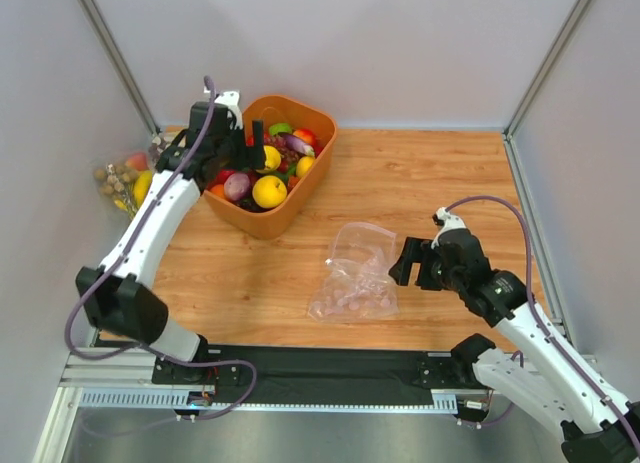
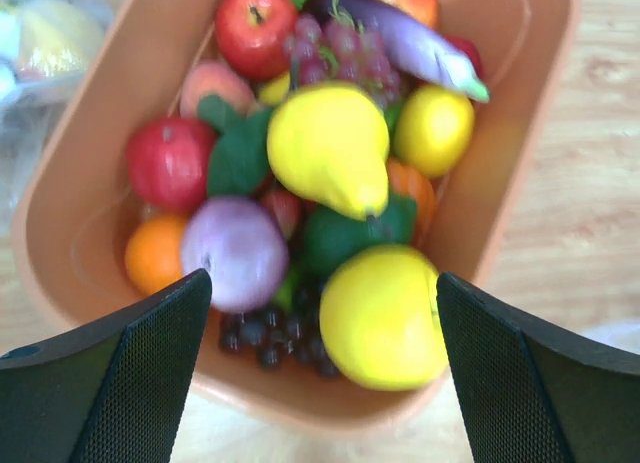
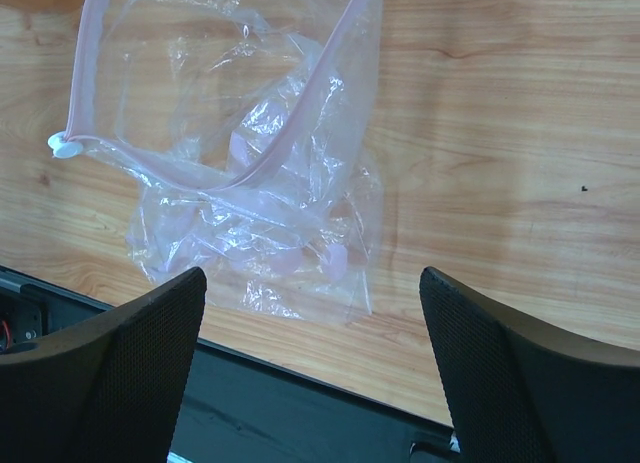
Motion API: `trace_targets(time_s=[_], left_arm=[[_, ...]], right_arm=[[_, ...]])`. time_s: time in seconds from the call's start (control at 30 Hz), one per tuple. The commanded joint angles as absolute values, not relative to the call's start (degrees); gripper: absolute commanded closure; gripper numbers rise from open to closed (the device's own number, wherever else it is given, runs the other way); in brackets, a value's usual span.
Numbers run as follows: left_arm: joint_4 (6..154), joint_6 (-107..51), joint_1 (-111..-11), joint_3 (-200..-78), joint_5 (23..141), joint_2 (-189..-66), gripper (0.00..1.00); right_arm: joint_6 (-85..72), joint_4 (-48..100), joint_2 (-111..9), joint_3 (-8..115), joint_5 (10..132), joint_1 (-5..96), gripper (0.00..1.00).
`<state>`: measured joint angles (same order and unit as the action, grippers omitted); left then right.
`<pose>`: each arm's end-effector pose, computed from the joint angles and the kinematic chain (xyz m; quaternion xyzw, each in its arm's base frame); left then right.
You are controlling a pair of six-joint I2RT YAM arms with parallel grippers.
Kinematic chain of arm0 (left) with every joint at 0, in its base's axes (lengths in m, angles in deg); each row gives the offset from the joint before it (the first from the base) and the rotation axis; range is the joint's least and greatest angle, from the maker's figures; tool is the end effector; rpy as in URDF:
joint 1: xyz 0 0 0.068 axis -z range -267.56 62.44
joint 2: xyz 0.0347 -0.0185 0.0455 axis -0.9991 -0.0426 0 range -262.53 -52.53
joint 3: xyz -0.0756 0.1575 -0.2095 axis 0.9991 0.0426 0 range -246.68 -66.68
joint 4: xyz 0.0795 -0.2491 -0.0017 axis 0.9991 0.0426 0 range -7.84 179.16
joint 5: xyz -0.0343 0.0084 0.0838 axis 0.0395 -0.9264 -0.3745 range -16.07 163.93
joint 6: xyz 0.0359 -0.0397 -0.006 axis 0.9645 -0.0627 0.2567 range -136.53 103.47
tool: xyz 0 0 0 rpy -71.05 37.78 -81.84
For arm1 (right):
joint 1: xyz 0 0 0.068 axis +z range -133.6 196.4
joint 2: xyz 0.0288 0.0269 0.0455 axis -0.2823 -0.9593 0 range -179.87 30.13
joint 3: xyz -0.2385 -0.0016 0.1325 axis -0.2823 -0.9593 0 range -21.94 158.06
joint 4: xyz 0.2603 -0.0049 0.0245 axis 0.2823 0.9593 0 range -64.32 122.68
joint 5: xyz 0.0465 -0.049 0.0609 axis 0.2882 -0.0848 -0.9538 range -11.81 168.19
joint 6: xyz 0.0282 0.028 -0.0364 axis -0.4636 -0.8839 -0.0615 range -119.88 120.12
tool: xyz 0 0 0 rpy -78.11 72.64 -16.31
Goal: Open the zip-top bag and remove the fake food
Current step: Reset both arms
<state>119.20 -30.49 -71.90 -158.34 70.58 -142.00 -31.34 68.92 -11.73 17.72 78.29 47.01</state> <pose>0.3375 -0.0925 0.3843 -0.0003 0.8862 -0.0932 0.4539 0.1270 0.0750 0.2621 0.0072 0.9253 0.1948 0.3252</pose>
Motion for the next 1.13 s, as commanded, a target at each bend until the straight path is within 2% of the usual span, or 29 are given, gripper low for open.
trace_targets(time_s=[0.0,0.23,0.53,1.1], left_arm=[[119.6,-32.0,-72.2,-151.5,74.0,-131.7,0.01],[125.9,-32.2,-72.2,-139.0,75.1,-109.3,0.01],[140.7,-30.9,-72.2,-134.3,71.3,-92.1,0.01],[147.7,-28.4,-72.2,-137.0,71.6,-87.9,0.01]], right_arm=[[-29.8,68.6,-9.5,20.0,80.8,46.8,0.11],[-28.2,70.5,-7.9,23.8,82.7,46.9,0.10],[-26.9,72.0,-7.7,29.0,83.1,46.9,0.10],[-26.8,74.3,-5.7,31.0,84.4,46.9,0.10]])
